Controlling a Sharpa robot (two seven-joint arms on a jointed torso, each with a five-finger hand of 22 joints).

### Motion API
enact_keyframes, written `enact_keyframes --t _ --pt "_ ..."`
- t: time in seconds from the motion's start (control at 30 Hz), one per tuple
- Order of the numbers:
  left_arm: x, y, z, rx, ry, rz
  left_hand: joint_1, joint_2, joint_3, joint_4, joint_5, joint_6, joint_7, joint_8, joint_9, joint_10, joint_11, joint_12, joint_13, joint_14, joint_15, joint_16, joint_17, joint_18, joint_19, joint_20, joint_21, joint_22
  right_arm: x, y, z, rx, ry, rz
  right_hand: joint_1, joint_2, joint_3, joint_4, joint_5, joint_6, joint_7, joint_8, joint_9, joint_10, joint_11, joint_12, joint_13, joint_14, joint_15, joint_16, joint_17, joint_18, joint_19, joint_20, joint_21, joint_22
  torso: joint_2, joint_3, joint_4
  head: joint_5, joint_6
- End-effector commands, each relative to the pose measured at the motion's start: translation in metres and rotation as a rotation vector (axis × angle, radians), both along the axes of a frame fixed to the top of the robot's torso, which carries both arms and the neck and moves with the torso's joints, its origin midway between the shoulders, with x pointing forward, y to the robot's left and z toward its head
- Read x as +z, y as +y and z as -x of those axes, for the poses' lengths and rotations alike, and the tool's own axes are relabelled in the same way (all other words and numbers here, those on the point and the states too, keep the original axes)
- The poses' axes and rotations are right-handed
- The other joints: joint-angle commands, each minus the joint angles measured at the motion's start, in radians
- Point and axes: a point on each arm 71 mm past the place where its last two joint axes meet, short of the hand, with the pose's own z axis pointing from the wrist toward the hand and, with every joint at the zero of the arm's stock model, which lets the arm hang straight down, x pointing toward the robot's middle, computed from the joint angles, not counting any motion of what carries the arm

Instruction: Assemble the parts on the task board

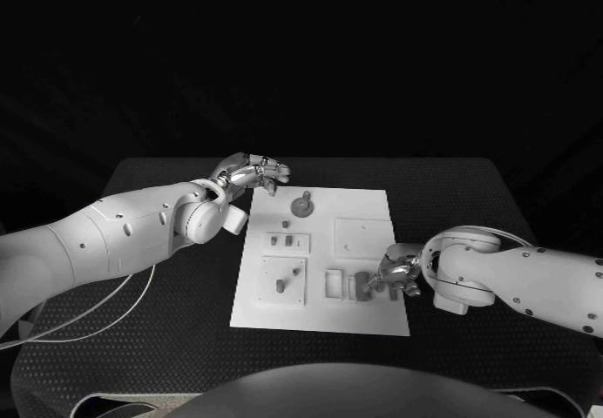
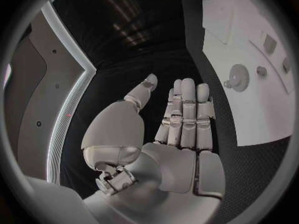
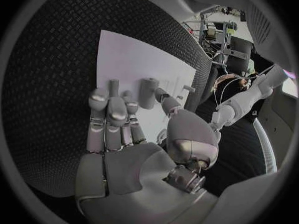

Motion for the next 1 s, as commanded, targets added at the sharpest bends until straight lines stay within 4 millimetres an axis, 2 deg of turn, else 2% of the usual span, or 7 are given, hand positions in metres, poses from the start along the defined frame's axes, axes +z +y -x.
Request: enact_keyframes --t 0.03,0.6,0.63,0.67,0.7,0.73,1.0 --pt "0.001 -0.003 0.001 -0.018 0.003 0.017 -0.010 -0.001 -0.005 0.003 -0.005 -0.005 0.003 -0.004 -0.002 -0.002 0.001 0.006 -0.001 -0.004 0.004 -0.005 0.001 0.013 0.001 -0.007 -0.006 0.001 -0.005 0.004 0.002 -0.006 -0.026 -0.006 -0.016 0.004 0.003 -0.006 -0.018 0.086 0.008 -0.009 -0.010 -0.015 -0.006 -0.006 0.003 -0.001 -0.007 -0.004 0.003 0.045 -0.007 0.002 0.005 0.015 0.000 0.0003 -0.0006 0.002 0.000" --pt "0.001 -0.003 0.001 -0.021 0.011 0.016 -0.013 0.002 -0.004 0.005 -0.004 -0.008 0.004 -0.006 -0.002 -0.004 0.002 0.006 -0.001 -0.004 0.004 -0.005 0.002 0.013 0.001 -0.007 -0.008 0.002 -0.011 0.018 0.005 0.023 -0.031 -0.017 -0.028 0.021 0.019 -0.010 -0.047 0.093 0.007 -0.016 -0.007 -0.012 -0.007 -0.012 0.012 0.001 -0.008 -0.008 0.009 0.045 -0.009 0.001 0.009 0.012 0.000 -0.0024 -0.0005 0.007 -0.001" --pt "0.001 -0.003 0.002 -0.021 0.012 0.016 -0.014 0.002 -0.004 0.005 -0.004 -0.008 0.004 -0.006 -0.002 -0.004 0.002 0.006 -0.001 -0.004 0.004 -0.005 0.002 0.013 0.001 -0.007 -0.008 0.002 -0.011 0.018 0.005 0.023 -0.031 -0.017 -0.021 0.024 0.031 -0.011 -0.058 0.094 0.007 -0.017 -0.007 -0.011 -0.008 -0.013 0.013 0.002 -0.008 -0.010 0.009 0.045 -0.009 0.001 0.010 0.011 0.000 -0.0026 -0.0007 0.007 -0.001" --pt "0.001 -0.003 0.002 -0.021 0.012 0.015 -0.014 0.002 -0.004 0.005 -0.004 -0.008 0.004 -0.006 -0.002 -0.004 0.002 0.006 -0.001 -0.004 0.004 -0.005 0.002 0.013 0.001 -0.007 -0.008 0.002 -0.011 0.018 0.005 0.022 -0.033 -0.018 -0.002 0.018 0.072 -0.001 -0.115 0.097 0.002 -0.018 -0.005 -0.009 -0.011 -0.015 0.015 0.003 -0.002 -0.011 0.010 0.045 -0.007 -0.001 0.010 0.009 0.000 -0.0026 -0.0006 0.008 -0.001" --pt "0.001 -0.003 0.001 -0.020 0.013 0.014 -0.014 0.002 -0.004 0.005 -0.004 -0.008 0.004 -0.006 -0.002 -0.004 0.002 0.006 -0.001 -0.004 0.004 -0.005 0.002 0.013 0.001 -0.007 -0.008 0.002 -0.011 0.018 0.005 0.019 -0.035 -0.019 0.036 -0.020 0.161 0.025 -0.209 0.100 0.006 -0.019 -0.003 -0.006 -0.009 -0.018 0.017 0.005 -0.010 -0.013 0.012 0.045 -0.005 -0.005 0.008 0.006 0.000 -0.0027 -0.0006 0.009 -0.002" --pt "0.001 -0.003 0.001 -0.020 0.013 0.014 -0.014 0.002 -0.004 0.005 -0.004 -0.008 0.004 -0.006 -0.002 -0.004 0.002 0.006 -0.001 -0.004 0.004 -0.005 0.002 0.013 0.001 -0.007 -0.008 0.002 -0.011 0.018 0.005 0.015 -0.040 -0.021 0.058 -0.057 0.241 0.055 -0.224 0.102 0.007 -0.019 -0.002 -0.004 -0.015 -0.020 0.018 0.005 -0.010 -0.015 0.012 0.045 -0.003 -0.004 0.007 0.003 0.000 -0.0018 -0.0010 0.010 -0.002" --pt "0.000 -0.001 0.001 -0.016 0.015 0.012 -0.014 0.003 -0.003 0.005 -0.004 -0.008 0.004 -0.006 -0.002 -0.005 0.002 0.006 -0.002 -0.004 0.004 -0.006 0.002 0.014 0.001 -0.007 -0.008 0.002 -0.010 0.015 0.003 -0.023 -0.054 -0.037 0.094 -0.041 0.338 0.051 -0.222 0.110 0.005 -0.016 0.008 0.005 -0.009 -0.019 0.026 0.012 -0.009 -0.014 0.017 0.045 0.007 0.004 0.022 0.008 0.000 -0.0011 -0.0010 0.010 -0.001"
